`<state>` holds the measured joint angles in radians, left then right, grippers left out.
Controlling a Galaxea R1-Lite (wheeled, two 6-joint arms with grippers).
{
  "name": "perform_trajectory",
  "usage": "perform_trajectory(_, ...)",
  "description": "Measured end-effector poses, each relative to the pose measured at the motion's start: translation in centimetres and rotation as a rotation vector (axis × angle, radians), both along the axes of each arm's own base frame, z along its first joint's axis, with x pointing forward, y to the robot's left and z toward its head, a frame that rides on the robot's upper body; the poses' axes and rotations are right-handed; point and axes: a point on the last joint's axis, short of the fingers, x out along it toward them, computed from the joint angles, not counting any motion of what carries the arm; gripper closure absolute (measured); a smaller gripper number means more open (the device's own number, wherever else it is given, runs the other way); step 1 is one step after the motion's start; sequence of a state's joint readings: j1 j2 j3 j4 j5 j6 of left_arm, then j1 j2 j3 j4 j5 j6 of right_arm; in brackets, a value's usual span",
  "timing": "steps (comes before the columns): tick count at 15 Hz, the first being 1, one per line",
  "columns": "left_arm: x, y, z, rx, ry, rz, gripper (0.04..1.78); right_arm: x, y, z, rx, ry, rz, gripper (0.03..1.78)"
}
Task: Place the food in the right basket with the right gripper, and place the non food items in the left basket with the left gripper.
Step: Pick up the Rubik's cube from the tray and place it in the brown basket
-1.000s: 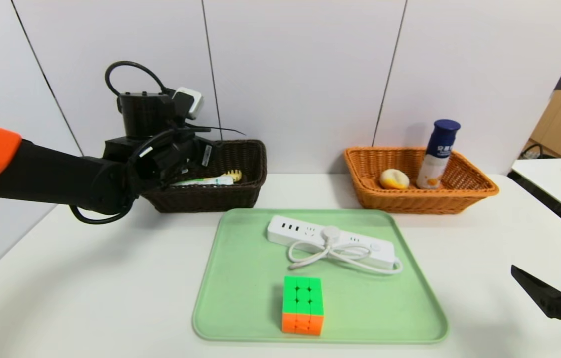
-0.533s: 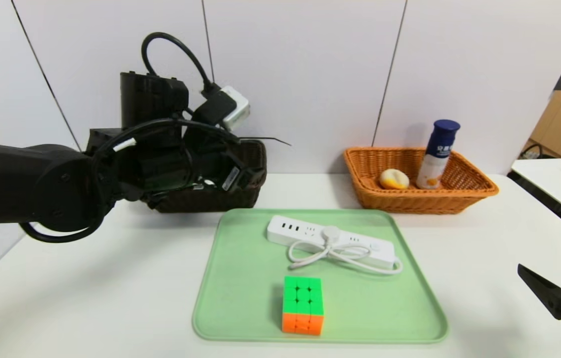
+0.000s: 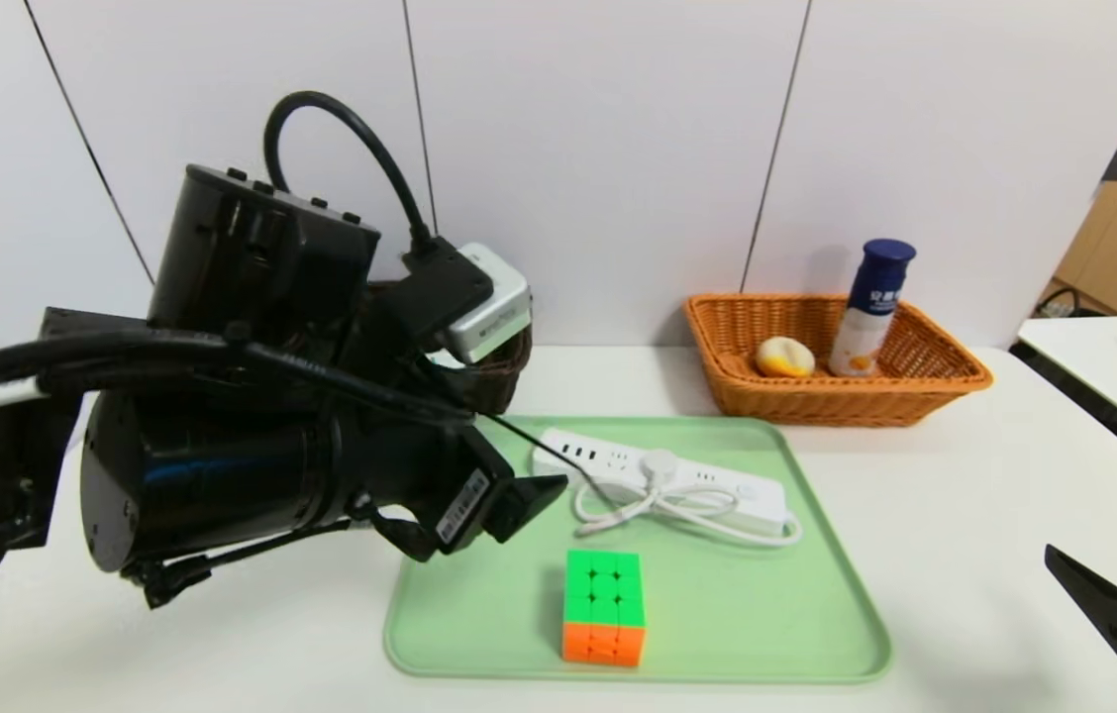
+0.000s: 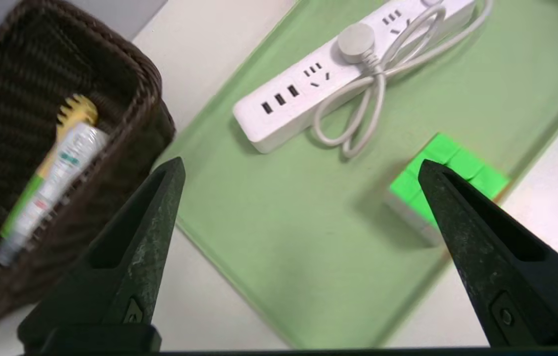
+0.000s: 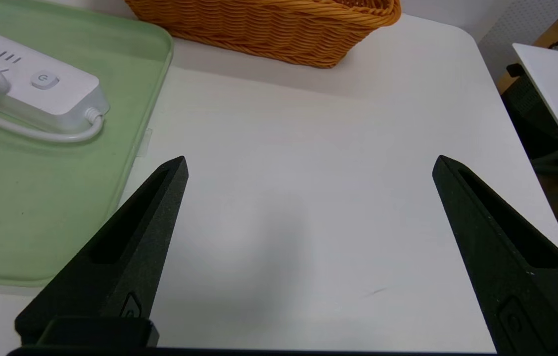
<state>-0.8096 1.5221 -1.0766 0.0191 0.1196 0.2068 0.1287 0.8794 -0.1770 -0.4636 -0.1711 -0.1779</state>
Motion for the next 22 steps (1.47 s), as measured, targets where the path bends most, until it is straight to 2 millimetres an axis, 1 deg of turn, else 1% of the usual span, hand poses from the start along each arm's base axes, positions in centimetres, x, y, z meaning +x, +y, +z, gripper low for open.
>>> perform_trajectory(2, -1.9, -0.9, 0.1, -0.104, 0.087, 0.148, 0.15, -0.4, -0.1, -0.5, 0.002, 0.007, -0.001, 0.1)
perform_trajectory(4, -3.2, -1.4, -0.2, -0.162, 0.139, 0.313, 0.15, -0.8, -0.1, -1.0, 0.011, 0.014, -0.004, 0.1)
perform_trajectory(6, -3.8, -1.4, -0.7, -0.166, 0.178, 0.438, 0.14, -1.0, -0.1, -1.2, 0.011, 0.016, -0.001, 0.1)
perform_trajectory(8, -4.5, -1.1, -1.5, -0.15, 0.253, 0.51, 0.13, -1.2, -0.2, -1.3, 0.012, 0.01, -0.002, 0.1)
perform_trajectory(10, -5.6, -1.4, -2.1, -0.157, 0.324, 0.531, 0.13, -1.6, -0.2, -1.7, 0.008, 0.014, 0.0, 0.1)
perform_trajectory(12, -7.0, -2.3, -2.7, -0.177, 0.384, 0.529, 0.13, -2.0, -0.3, -2.1, 0.0, 0.032, -0.001, 0.1)
perform_trajectory(15, -8.4, -3.8, -2.1, -0.217, 0.457, 0.468, 0.13, -3.1, -0.4, -2.6, -0.027, 0.087, 0.01, 0.1)
perform_trajectory(17, -8.6, -4.7, -2.1, -0.216, 0.477, 0.444, 0.13, -3.7, -0.5, -2.4, -0.035, 0.099, 0.013, 0.1)
perform_trajectory(19, -8.5, -5.6, -2.5, -0.201, 0.482, 0.439, 0.13, -4.1, -0.5, -2.0, -0.032, 0.071, 0.008, 0.1)
perform_trajectory(22, -7.9, -7.3, -3.2, -0.193, 0.491, 0.446, 0.13, -4.2, -0.5, -1.5, -0.028, 0.044, 0.005, 0.1)
